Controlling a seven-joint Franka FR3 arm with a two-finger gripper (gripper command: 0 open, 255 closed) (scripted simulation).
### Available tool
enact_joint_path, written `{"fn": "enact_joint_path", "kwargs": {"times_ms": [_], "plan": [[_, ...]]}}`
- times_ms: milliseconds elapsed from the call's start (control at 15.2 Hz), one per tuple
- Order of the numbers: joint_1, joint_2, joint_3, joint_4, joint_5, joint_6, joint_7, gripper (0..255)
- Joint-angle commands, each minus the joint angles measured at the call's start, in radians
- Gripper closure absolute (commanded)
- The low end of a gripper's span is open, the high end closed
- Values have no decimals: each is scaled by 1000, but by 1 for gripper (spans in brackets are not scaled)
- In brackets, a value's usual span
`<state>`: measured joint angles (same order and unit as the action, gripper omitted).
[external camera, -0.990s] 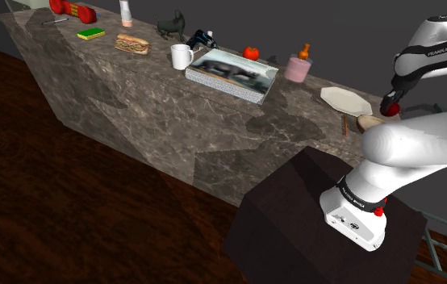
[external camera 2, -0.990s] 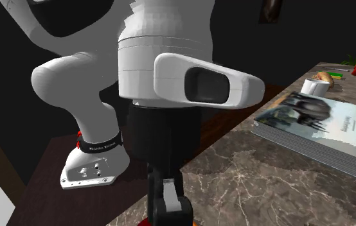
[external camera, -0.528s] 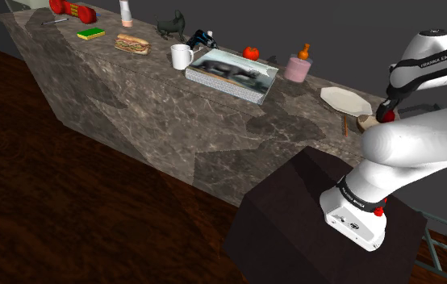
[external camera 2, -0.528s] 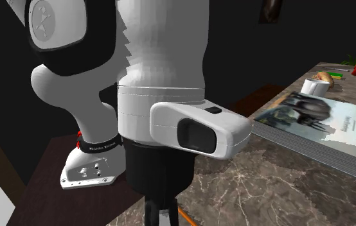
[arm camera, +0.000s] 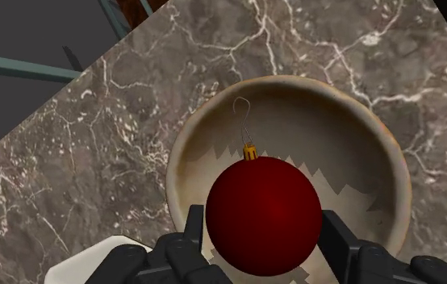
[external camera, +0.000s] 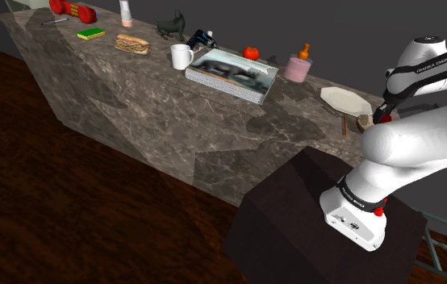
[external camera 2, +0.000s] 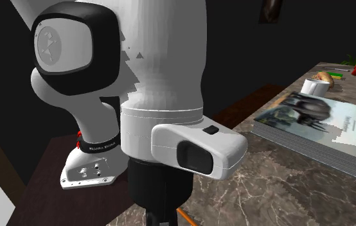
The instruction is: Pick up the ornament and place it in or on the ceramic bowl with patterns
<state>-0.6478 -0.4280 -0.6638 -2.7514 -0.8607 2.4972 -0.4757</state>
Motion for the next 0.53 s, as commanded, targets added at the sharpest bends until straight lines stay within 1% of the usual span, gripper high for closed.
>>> {"fn": "enact_joint_path", "kwargs": {"times_ms": [0, 132, 198, 462], "plan": [[0, 0, 0, 0, 0, 1, 0, 255], [0, 0, 0, 0, 0, 1, 0, 255], [0, 0, 0, 0, 0, 1, 0, 0], [0, 0, 0, 0, 0, 1, 0, 0]]}}
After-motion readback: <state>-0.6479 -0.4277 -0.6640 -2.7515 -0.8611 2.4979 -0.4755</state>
